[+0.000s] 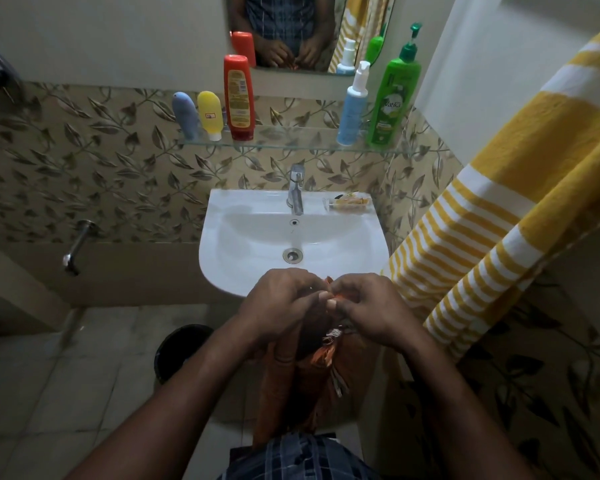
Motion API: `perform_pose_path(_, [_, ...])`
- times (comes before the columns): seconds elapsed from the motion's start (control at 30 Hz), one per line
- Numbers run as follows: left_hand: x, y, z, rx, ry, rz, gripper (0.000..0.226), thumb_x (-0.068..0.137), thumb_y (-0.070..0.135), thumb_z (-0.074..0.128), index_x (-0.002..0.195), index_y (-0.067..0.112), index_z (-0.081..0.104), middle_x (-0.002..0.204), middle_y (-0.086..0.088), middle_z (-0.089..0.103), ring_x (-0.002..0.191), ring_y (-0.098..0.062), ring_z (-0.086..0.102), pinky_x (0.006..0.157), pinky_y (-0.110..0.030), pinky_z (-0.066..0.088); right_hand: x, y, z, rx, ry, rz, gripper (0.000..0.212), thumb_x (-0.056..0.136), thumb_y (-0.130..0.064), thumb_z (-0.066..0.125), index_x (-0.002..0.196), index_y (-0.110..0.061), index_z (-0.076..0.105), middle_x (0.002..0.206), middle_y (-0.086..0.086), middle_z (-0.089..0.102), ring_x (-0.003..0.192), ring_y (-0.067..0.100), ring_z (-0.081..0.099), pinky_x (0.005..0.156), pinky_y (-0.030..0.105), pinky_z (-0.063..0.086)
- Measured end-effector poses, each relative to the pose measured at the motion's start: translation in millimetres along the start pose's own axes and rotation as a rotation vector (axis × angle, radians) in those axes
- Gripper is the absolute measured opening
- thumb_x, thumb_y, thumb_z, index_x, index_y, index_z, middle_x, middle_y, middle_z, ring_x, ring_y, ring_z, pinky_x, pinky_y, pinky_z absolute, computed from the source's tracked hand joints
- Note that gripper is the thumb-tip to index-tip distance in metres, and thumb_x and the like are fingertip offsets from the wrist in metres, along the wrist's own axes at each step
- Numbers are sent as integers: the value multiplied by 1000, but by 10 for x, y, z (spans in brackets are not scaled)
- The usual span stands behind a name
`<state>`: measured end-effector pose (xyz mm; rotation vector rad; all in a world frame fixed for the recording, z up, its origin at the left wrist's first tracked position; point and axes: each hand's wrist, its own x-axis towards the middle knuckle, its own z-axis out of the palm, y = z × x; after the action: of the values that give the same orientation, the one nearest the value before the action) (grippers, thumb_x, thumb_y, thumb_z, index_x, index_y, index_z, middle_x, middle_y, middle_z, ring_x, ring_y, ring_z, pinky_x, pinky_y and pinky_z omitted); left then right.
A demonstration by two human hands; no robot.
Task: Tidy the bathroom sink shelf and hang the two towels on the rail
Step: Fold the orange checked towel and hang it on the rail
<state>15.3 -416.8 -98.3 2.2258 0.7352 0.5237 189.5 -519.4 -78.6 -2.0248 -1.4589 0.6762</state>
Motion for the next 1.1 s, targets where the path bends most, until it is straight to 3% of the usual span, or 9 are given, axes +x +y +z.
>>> perform_pose_path(0.1, [-22, -14, 11, -35, -4, -8, 20, 92, 43, 66, 103, 33, 79, 84, 12, 75, 79, 1, 66, 71, -21, 48, 0, 24, 10, 5, 34, 30, 5, 86, -20, 83, 89, -22, 80, 82, -5, 78, 81, 11, 73, 73, 30, 56])
perform_pose_path(0.17, [-55, -28, 19, -40, 14, -22, 8, 93, 38, 72, 101, 37, 73, 74, 12, 68, 71, 0, 62, 65, -24, 47, -2, 37, -21, 37, 81, 48, 5, 86, -19, 83, 85, -22, 79, 78, -7, 78, 76, 9, 74, 69, 28, 58])
perform_pose_path(0.3, [-131, -114, 20, 21, 82, -66, 14, 81, 29, 67, 94, 26, 70, 80, 13, 67, 73, -6, 60, 69, -31, 49, -36, 61, -160, 70, 167, 72, 10, 86, -16, 83, 80, -22, 78, 75, -7, 78, 73, 6, 74, 67, 26, 58])
perform_pose_path(0.43, [-146, -164, -4, 138, 177, -112, 25, 75, 30, 59, 91, 23, 78, 87, 8, 74, 80, -16, 67, 73, -37, 57, -42, 132, -298, 104, 232, 100, 10, 85, -15, 83, 80, -21, 78, 77, -4, 78, 77, 15, 76, 75, 39, 62])
perform_pose_path(0.53, [-137, -174, 2, 154, 291, -95, 29, 78, 24, 59, 94, 19, 83, 96, 4, 74, 86, -19, 70, 77, -34, 58, -53, 153, -361, 138, 257, 109, 10, 86, -14, 83, 80, -19, 77, 80, -1, 79, 79, 20, 76, 78, 43, 63])
perform_pose_path(0.63, [-137, -200, 9, 181, 308, -125, 35, 83, 23, 57, 106, 21, 83, 99, 1, 76, 91, -22, 71, 82, -38, 59, -72, 166, -406, 151, 282, 120, 9, 87, -13, 83, 82, -17, 77, 79, -1, 78, 79, 21, 75, 76, 40, 61])
perform_pose_path(0.8, [-165, -246, 4, 167, 350, -213, 29, 86, 27, 53, 103, 25, 77, 93, 3, 80, 88, -26, 74, 79, -43, 60, -75, 250, -445, 159, 317, 146, 16, 87, -13, 83, 78, -23, 75, 80, -8, 75, 75, 14, 70, 72, 28, 52])
perform_pose_path(0.97, [-182, -299, -18, 294, 406, -145, 30, 84, 26, 57, 102, 24, 81, 99, 3, 80, 94, -25, 73, 82, -40, 60, -119, 260, -470, 101, 347, 160, 9, 89, -18, 81, 82, -23, 77, 78, -14, 70, 71, 2, 63, 61, 18, 42])
perform_pose_path(1.1, [-210, -476, -9, 451, 400, -117, 16, 85, 19, 69, 96, 21, 80, 95, 2, 78, 87, -28, 67, 73, -40, 57, -131, 281, -484, 98, 377, 166, 7, 89, -20, 81, 83, -22, 77, 76, -8, 74, 71, 10, 68, 63, 23, 44])
